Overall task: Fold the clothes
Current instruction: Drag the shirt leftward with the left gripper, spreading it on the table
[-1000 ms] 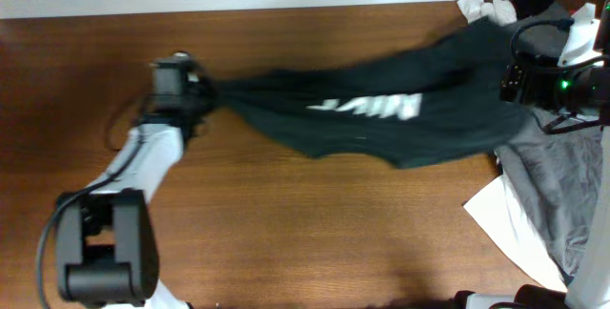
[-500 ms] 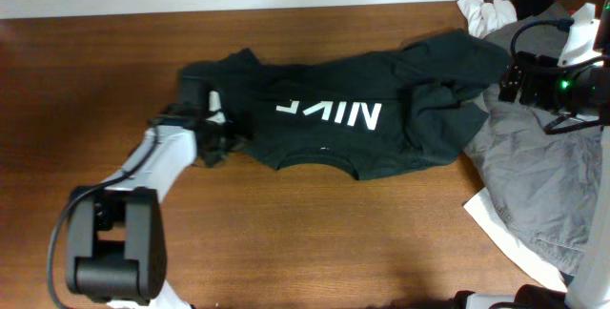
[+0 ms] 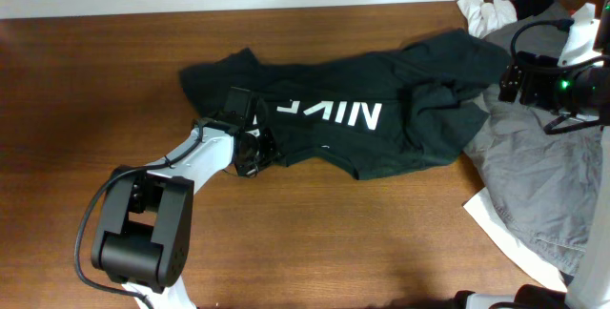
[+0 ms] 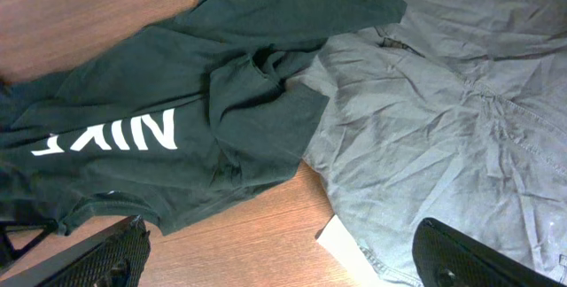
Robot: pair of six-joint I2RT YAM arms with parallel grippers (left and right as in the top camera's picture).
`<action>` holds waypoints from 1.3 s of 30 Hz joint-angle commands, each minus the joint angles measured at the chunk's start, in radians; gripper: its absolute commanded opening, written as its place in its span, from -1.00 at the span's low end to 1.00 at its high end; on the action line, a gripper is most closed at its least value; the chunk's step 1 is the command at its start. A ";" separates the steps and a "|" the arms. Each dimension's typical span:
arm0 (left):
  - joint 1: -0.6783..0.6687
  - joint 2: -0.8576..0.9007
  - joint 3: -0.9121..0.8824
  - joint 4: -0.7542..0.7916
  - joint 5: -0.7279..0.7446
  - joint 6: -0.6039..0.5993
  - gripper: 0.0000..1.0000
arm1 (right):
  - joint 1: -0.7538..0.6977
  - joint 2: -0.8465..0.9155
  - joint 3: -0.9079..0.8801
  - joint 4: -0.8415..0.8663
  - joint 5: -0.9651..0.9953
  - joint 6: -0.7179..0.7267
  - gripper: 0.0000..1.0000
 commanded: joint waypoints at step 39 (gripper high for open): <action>-0.045 -0.086 -0.148 -0.251 0.215 -0.097 0.66 | -0.003 -0.012 0.006 -0.004 -0.002 0.006 0.98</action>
